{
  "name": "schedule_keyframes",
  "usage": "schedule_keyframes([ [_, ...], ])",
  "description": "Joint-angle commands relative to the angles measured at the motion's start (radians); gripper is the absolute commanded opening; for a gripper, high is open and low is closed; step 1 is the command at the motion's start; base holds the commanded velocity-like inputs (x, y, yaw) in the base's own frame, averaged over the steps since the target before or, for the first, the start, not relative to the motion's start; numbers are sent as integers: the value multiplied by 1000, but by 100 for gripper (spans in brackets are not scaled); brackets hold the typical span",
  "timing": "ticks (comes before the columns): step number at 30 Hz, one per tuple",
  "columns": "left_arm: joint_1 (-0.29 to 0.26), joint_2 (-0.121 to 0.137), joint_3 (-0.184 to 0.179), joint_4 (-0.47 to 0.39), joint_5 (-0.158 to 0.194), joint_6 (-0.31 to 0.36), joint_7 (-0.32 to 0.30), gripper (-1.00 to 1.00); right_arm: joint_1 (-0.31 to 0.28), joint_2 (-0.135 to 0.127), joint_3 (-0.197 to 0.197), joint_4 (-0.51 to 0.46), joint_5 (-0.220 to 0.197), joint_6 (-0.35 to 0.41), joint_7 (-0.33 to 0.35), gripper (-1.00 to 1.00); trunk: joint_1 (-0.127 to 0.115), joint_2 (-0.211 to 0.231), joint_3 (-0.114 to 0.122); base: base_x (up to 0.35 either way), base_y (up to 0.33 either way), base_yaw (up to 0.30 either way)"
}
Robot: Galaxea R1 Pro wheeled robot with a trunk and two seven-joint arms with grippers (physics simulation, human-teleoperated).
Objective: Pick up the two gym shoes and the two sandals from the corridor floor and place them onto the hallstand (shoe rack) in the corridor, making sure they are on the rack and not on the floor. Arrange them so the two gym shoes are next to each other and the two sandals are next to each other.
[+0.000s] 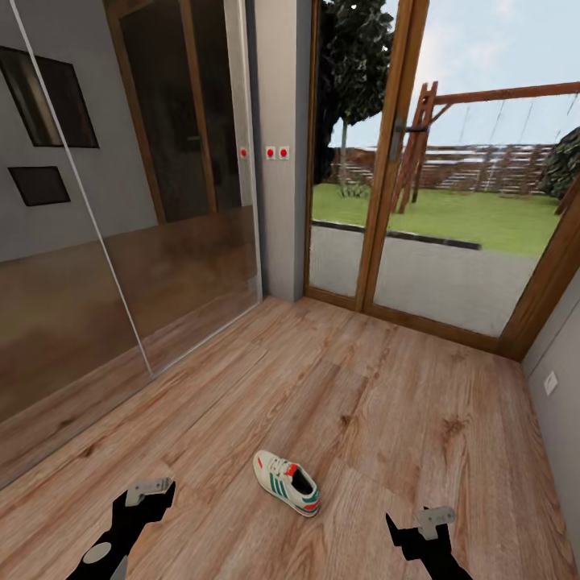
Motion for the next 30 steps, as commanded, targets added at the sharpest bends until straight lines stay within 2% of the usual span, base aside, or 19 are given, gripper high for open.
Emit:
schedule_keyframes([
  [1,-1,-1,6,1,1,-2,-8,100,-1,0,7,1,-4,-3,0,100,0,0,-1,14,-6,1],
  [12,-1,-1,6,0,1,-2,-8,100,-1,0,8,1,-4,-3,0,100,0,0,-1,17,-2,3],
  [20,-1,-1,6,0,0,-2,-8,100,0,0,8,1,-4,-3,-2,100,0,0,-1,28,0,151],
  [30,-1,-1,6,0,0,-2,-8,100,-1,0,8,-1,-4,-3,-1,100,0,0,-1,0,0,9],
])
